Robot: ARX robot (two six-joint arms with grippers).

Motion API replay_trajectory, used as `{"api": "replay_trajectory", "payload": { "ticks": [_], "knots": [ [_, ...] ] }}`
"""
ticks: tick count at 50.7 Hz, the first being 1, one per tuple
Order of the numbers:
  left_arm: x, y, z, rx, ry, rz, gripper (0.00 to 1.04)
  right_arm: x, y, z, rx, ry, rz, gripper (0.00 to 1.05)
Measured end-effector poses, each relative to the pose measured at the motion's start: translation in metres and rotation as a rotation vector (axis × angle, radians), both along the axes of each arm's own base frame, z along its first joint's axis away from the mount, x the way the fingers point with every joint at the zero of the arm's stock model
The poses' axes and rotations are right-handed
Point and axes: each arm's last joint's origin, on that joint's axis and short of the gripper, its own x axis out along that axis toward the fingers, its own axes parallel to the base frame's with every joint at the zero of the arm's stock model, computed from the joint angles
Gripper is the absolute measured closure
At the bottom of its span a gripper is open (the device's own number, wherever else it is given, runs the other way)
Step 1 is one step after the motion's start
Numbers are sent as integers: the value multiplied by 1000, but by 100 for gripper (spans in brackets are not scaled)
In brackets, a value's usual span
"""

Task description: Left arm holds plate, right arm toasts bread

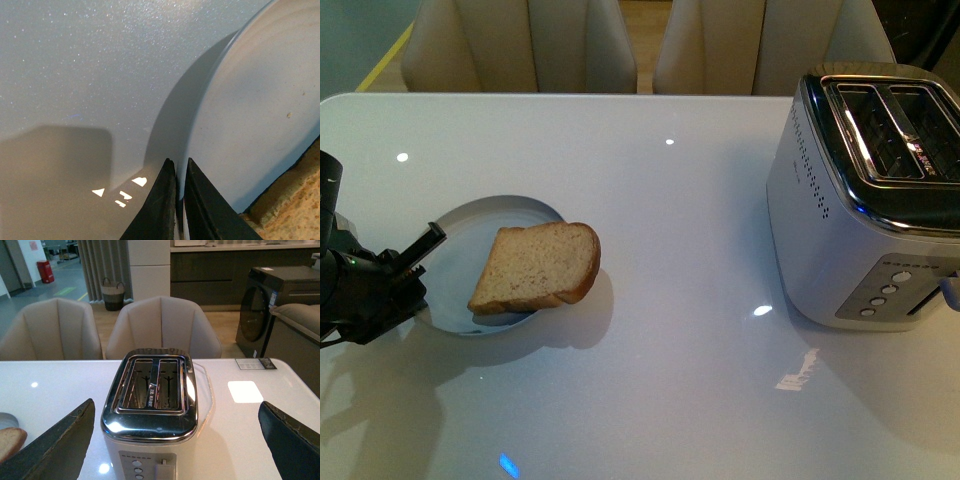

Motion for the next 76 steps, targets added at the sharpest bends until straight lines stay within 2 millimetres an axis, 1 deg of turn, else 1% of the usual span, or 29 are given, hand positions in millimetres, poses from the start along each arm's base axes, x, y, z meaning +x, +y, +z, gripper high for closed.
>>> {"api": "replay_trajectory", "payload": {
  "ticks": [5, 10, 18, 24, 30, 33, 39, 45, 46, 52, 55, 63, 70, 76],
  "knots": [
    [-5, 2, 2, -26, -5, 33, 102, 0, 0, 0, 0, 0, 0, 9],
    [-14, 3, 5, -48, -2, 60, 102, 0, 0, 0, 0, 0, 0, 9],
    [-22, 6, 19, -75, -30, 82, 102, 0, 0, 0, 0, 0, 0, 9],
    [-29, 7, 44, -105, -85, 93, 102, 0, 0, 0, 0, 0, 0, 9],
    [-36, 7, 78, -139, -141, 100, 102, 0, 0, 0, 0, 0, 0, 9],
    [-40, 5, 99, -153, -168, 102, 102, 0, 0, 0, 0, 0, 0, 9],
    [-43, -2, 131, -168, -213, 92, 102, 0, 0, 0, 0, 0, 0, 9],
    [-47, -15, 164, -188, -259, 54, 102, 0, 0, 0, 0, 0, 0, 9],
    [-47, -20, 172, -195, -270, 44, 102, 0, 0, 0, 0, 0, 0, 9],
    [-48, -36, 194, -208, -297, 6, 102, 0, 0, 0, 0, 0, 0, 9],
    [-48, -48, 205, -219, -308, -19, 102, 0, 0, 0, 0, 0, 0, 9],
    [-51, -74, 220, -233, -314, -64, 102, 0, 0, 0, 0, 0, 0, 9],
    [-60, -107, 234, -257, -298, -116, 102, 0, 0, 0, 0, 0, 0, 9],
    [-68, -129, 241, -285, -293, -145, 102, 0, 0, 0, 0, 0, 0, 9]
  ]
}}
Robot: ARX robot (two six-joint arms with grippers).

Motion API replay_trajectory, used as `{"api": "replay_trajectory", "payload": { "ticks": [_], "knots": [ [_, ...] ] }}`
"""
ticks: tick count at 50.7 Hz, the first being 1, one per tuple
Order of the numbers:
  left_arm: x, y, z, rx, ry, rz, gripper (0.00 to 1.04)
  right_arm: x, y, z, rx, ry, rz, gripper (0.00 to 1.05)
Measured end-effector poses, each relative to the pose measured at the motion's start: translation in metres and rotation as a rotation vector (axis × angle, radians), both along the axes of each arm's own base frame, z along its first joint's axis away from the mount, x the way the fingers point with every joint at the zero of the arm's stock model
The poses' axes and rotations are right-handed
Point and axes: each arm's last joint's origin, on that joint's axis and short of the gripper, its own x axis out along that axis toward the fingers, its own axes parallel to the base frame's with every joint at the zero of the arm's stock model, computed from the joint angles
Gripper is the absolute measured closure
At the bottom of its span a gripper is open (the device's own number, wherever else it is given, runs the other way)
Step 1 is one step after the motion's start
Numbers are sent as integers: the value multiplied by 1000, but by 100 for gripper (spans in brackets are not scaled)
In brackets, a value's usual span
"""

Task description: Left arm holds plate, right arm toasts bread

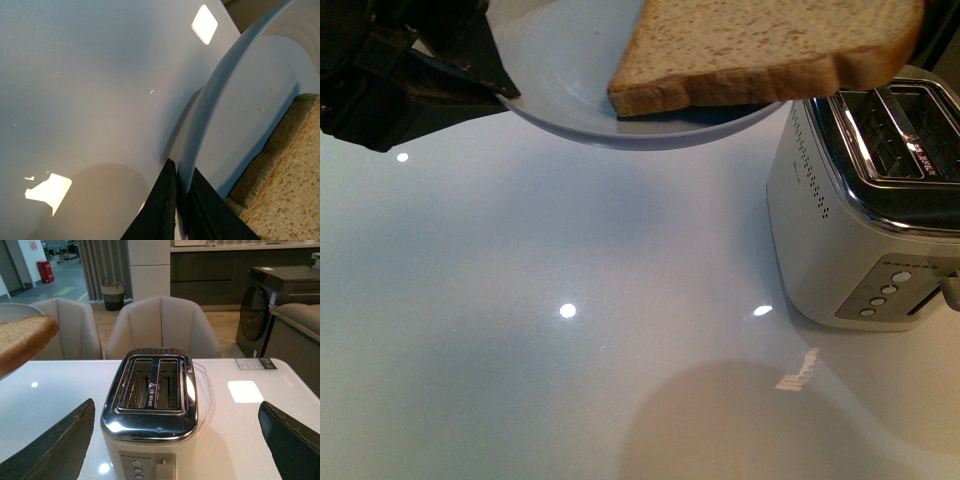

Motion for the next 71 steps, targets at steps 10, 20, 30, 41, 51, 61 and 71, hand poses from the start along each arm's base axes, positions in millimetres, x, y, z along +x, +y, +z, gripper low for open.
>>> {"api": "replay_trajectory", "payload": {
  "ticks": [10, 20, 30, 41, 51, 61, 71],
  "knots": [
    [-10, -17, 1, -1, 16, -22, 102, 0, 0, 0, 0, 0, 0, 9],
    [-11, -19, 1, -3, 17, -28, 102, 0, 0, 0, 0, 0, 0, 9],
    [-11, -19, 1, -2, 17, -24, 102, 0, 0, 0, 0, 0, 0, 9],
    [-11, -19, 1, -2, 16, -24, 102, 0, 0, 0, 0, 0, 0, 9],
    [-11, -19, 1, -2, 16, -24, 102, 0, 0, 0, 0, 4, -4, 9],
    [-11, -19, 1, -4, 15, -25, 102, 4, -5, -9, -64, 538, -161, 9],
    [-11, -19, 2, -1, 13, -22, 102, 11, -10, 9, -1, 539, -164, 9]
  ]
}}
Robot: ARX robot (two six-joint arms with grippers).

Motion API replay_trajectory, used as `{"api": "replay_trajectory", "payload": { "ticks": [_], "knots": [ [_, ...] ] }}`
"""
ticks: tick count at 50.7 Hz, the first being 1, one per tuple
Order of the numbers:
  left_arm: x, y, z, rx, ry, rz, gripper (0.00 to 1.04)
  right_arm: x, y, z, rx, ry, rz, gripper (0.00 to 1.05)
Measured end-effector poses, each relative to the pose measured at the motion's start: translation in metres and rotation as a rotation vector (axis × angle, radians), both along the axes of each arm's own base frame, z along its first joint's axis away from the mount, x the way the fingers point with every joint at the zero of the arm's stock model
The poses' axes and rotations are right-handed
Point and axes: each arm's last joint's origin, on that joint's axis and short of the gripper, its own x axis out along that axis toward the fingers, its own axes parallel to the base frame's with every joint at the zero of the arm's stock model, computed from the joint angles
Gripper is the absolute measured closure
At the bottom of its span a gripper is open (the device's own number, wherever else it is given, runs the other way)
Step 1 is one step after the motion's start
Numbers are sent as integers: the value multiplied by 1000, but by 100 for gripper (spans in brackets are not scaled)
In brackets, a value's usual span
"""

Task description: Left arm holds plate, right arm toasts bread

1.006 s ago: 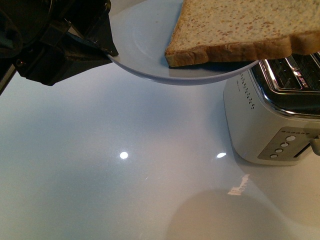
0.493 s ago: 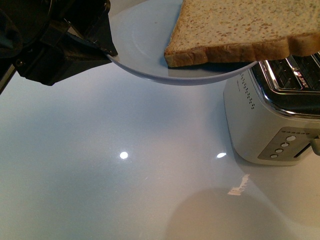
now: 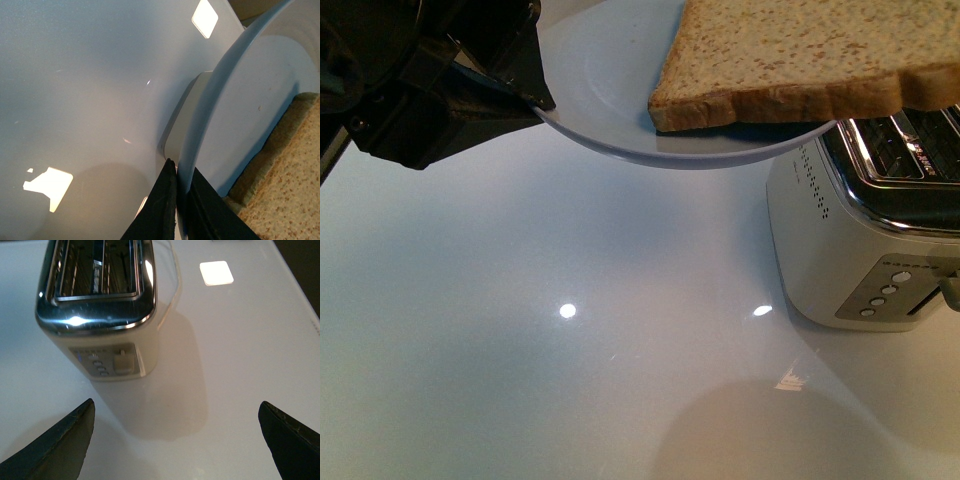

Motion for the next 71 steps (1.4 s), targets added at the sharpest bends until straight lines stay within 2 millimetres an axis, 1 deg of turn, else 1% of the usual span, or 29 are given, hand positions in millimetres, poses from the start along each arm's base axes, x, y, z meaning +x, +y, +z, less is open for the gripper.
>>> {"api": "replay_trajectory", "payload": {
  "ticks": [3, 7, 11, 19, 25, 28, 35, 48, 63, 67, 69, 71],
  "knots": [
    [0, 0, 0, -3, 1, -3, 102, 6, -2, 12, 36, -31, -4, 9],
    [0, 0, 0, -2, 1, -2, 102, 22, -4, 31, 96, -78, -25, 9],
    [0, 0, 0, -2, 1, -2, 102, 38, -2, 44, 144, -110, -28, 9],
    [0, 0, 0, -2, 1, -2, 102, 61, 4, 57, 234, -144, -28, 9],
    [0, 0, 0, -2, 1, -3, 102, 85, 14, 71, 373, -208, -34, 9],
    [0, 0, 0, -2, 1, -3, 102, 93, 19, 74, 428, -222, -21, 9],
    [0, 0, 0, -2, 1, -2, 102, 108, 35, 74, 549, -228, 23, 9],
    [0, 0, 0, -2, 1, -3, 102, 133, 74, 55, 732, -183, 104, 9],
    [0, 0, 0, -2, 1, -3, 102, 144, 91, 37, 801, -131, 122, 9],
    [0, 0, 0, -2, 1, -2, 102, 144, 95, 35, 817, -125, 131, 9],
    [0, 0, 0, -2, 1, -2, 102, 144, 96, 35, 830, -121, 134, 11],
    [0, 0, 0, -2, 1, -2, 102, 144, 98, 35, 836, -119, 139, 17]
  ]
}}
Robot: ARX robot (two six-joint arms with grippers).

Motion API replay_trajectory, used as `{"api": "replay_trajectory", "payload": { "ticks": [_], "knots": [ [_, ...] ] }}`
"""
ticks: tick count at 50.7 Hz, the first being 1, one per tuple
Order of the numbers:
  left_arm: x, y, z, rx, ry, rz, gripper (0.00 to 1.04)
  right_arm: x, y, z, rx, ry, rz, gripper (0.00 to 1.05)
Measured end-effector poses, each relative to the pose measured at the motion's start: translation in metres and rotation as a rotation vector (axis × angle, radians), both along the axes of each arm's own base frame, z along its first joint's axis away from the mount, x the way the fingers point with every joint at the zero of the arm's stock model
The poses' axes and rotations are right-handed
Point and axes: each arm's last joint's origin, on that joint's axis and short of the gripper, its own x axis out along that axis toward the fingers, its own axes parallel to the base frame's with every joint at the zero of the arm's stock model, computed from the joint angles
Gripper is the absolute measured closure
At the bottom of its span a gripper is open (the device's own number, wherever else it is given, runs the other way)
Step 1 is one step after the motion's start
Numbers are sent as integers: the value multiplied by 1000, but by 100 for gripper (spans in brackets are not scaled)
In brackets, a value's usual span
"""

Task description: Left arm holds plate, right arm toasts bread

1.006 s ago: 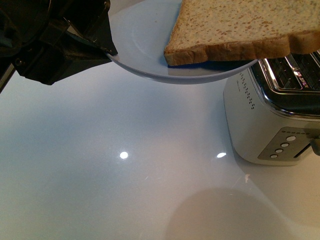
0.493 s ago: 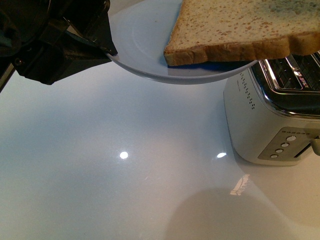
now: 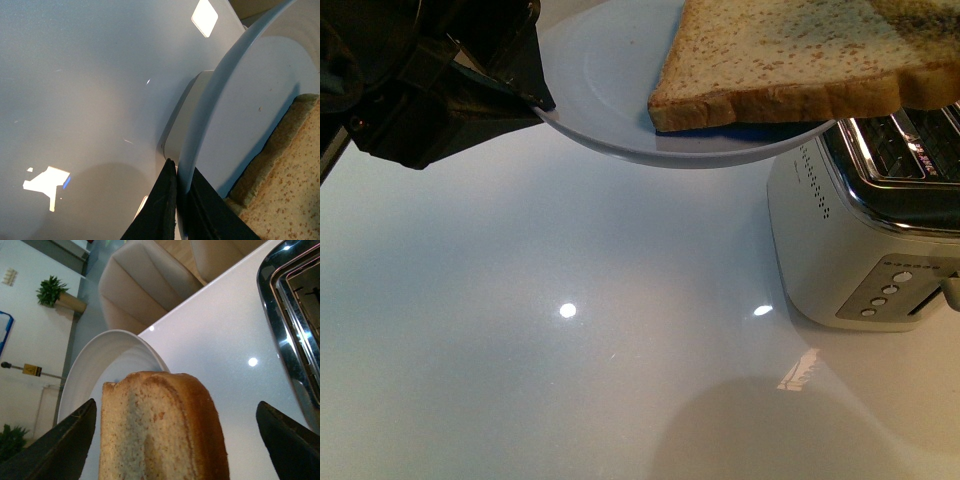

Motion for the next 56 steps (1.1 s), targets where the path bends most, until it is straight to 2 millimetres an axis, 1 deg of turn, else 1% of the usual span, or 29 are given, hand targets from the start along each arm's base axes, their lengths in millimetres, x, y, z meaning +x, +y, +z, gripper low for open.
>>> {"api": "replay_trajectory", "payload": {
  "ticks": [1, 5, 6, 10, 18, 21, 25, 27, 31, 35, 39, 43, 49, 55, 56],
  "knots": [
    [0, 0, 0, 0, 0, 0, 102, 0, 0, 0, 3, 1, 0, 19],
    [0, 0, 0, 0, 0, 0, 102, -1, 3, 0, 16, 7, 5, 33],
    [0, 0, 0, 0, 0, 0, 102, -1, 3, 0, 17, 7, 7, 34],
    [0, 0, 0, 0, 0, 0, 102, -2, 5, 0, 26, 13, 9, 48],
    [0, 0, 0, 0, 0, 0, 102, -5, 4, 3, 42, 20, 7, 83],
    [0, 0, 0, 0, 0, 0, 102, -7, 4, 6, 46, 12, 7, 91],
    [0, 0, 0, 0, 0, -1, 102, -10, 2, 11, 49, 0, 7, 99],
    [0, 0, 0, 0, 0, 0, 102, -13, 1, 14, 51, -7, 7, 101],
    [0, 0, 0, 0, 0, -1, 102, -17, -1, 20, 52, -19, 5, 101],
    [0, 0, 0, 0, 0, -1, 102, -20, -5, 32, 15, -51, -25, 101],
    [0, 0, 0, -1, 0, -1, 102, -19, -14, 50, -99, -107, -102, 101],
    [0, 0, 0, -1, 0, 0, 102, -15, -24, 59, -243, -134, -164, 101],
    [0, 0, 0, -1, 0, 0, 102, -10, -33, 62, -401, -153, -214, 101],
    [0, 0, 0, 0, 0, 0, 102, 1, -40, 56, -581, -148, -228, 101],
    [0, 0, 0, 0, 0, 0, 102, 2, -40, 55, -588, -145, -227, 101]
  ]
}}
